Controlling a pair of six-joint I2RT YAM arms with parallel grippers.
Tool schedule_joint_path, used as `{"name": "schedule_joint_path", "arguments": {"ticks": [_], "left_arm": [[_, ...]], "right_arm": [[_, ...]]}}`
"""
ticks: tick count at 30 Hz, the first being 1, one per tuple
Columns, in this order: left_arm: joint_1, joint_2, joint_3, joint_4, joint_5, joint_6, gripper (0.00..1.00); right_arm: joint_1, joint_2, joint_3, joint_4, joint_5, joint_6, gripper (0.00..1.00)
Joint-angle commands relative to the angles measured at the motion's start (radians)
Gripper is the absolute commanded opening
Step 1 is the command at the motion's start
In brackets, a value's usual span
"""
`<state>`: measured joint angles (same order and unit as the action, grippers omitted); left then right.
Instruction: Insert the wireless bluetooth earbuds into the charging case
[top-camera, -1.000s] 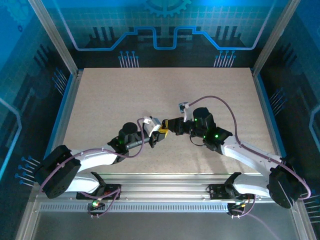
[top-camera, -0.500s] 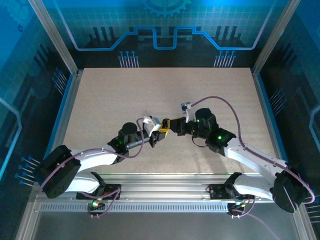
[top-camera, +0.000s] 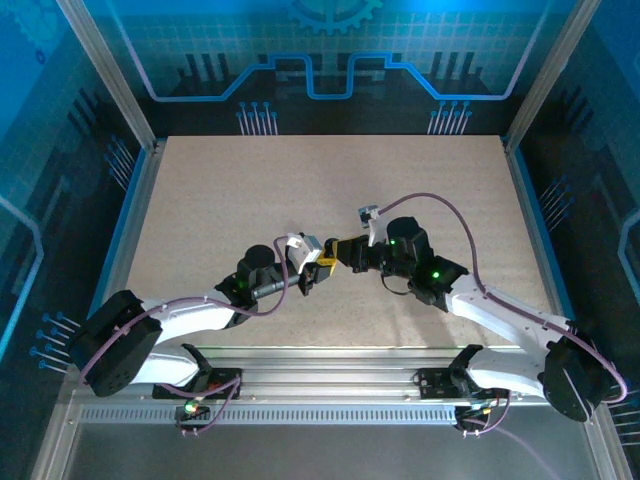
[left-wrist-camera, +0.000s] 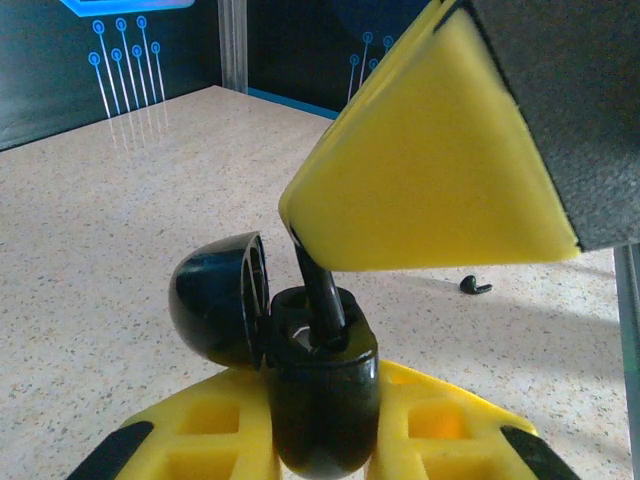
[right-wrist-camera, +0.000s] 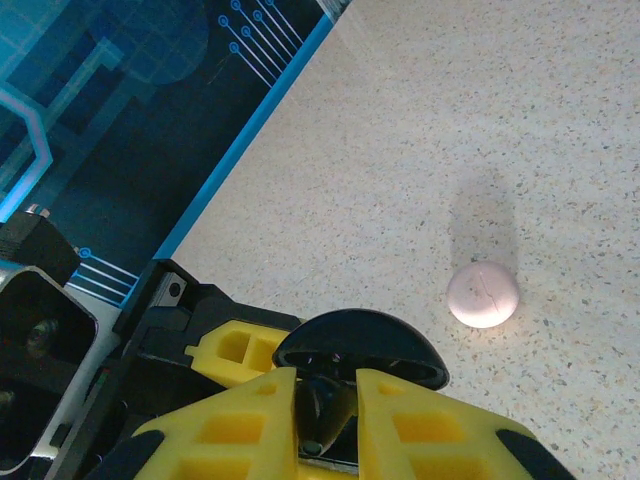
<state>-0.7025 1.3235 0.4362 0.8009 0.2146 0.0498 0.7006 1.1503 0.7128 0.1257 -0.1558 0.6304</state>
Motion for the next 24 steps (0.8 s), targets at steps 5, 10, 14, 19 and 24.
{"name": "schedule_joint_path", "arguments": {"ticks": [5, 10, 14, 19, 24], "left_arm": [[0.005, -0.023, 0.037, 0.058, -0.018, -0.009, 0.19], [0.006, -0.027, 0.032, 0.06, -0.027, -0.003, 0.19], [0.005, -0.028, 0.027, 0.066, -0.021, 0.001, 0.19], [0.005, -0.03, 0.026, 0.067, -0.01, 0.003, 0.19], [0.003, -0.032, 0.022, 0.046, 0.013, 0.038, 0.18]], "right_arm": [[0.028, 0.001, 0.01, -0.127, 0.06, 0.087, 0.19], [0.045, -0.019, 0.013, -0.162, 0.109, 0.119, 0.19], [0.048, -0.048, 0.011, -0.186, 0.169, 0.104, 0.19], [0.048, -0.059, 0.034, -0.206, 0.193, 0.081, 0.19], [0.048, -0.07, 0.059, -0.22, 0.211, 0.051, 0.19]]}}
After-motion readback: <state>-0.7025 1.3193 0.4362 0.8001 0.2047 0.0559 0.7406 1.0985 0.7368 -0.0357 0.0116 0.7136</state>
